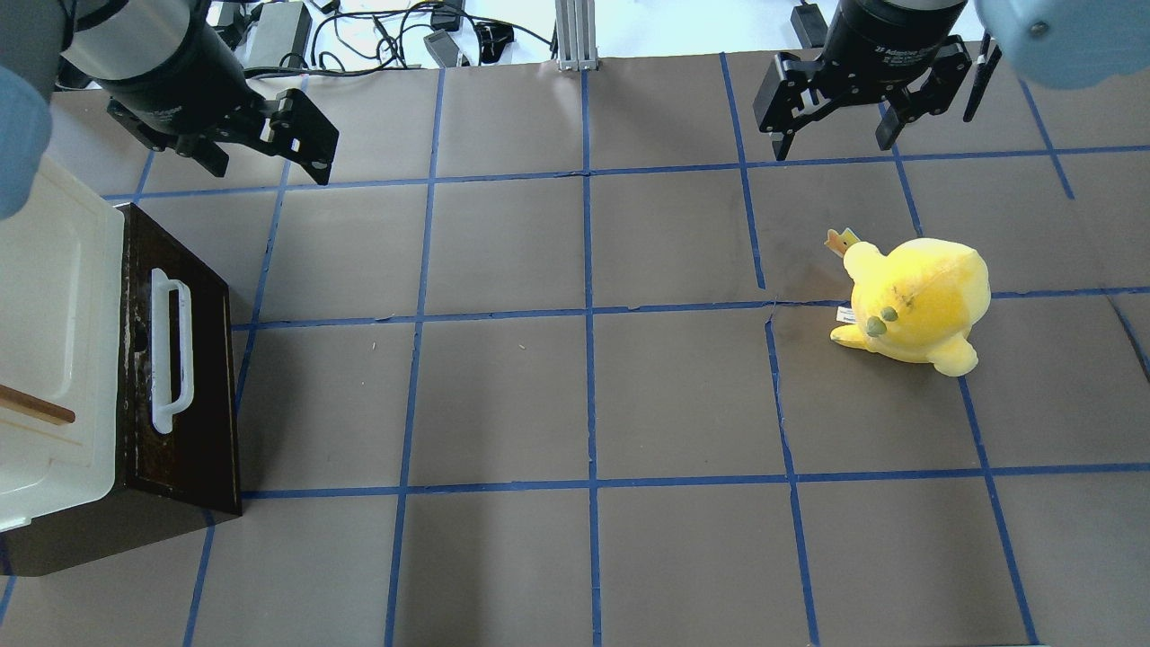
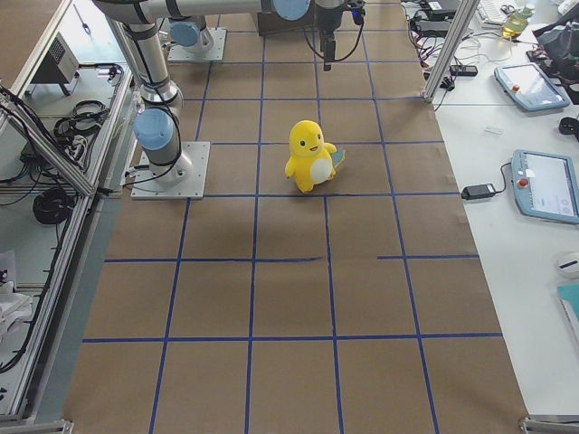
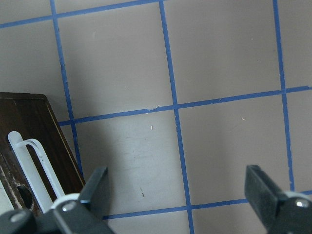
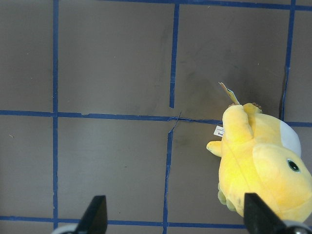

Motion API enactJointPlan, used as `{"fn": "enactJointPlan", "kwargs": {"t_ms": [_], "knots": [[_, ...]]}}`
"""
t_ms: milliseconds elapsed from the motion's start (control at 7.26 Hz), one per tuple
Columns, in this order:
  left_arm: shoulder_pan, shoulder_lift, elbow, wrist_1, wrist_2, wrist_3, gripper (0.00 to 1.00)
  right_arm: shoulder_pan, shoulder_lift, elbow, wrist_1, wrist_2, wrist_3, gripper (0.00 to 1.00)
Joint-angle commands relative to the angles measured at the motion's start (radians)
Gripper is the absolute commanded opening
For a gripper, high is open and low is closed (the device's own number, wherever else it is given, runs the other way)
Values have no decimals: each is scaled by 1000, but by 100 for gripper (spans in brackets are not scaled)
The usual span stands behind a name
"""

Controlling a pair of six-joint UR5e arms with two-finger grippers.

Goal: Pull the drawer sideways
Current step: 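Lift the left gripper and start moving toward the white drawer handle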

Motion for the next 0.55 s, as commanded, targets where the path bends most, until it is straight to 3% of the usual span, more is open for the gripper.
{"fn": "enactJointPlan", "kwargs": {"t_ms": [0,413], "knots": [[0,0,0,0,2,1,100,0,0,0,0,0,0,100],[-2,-6,0,0,4,1,100,0,0,0,0,0,0,100]]}}
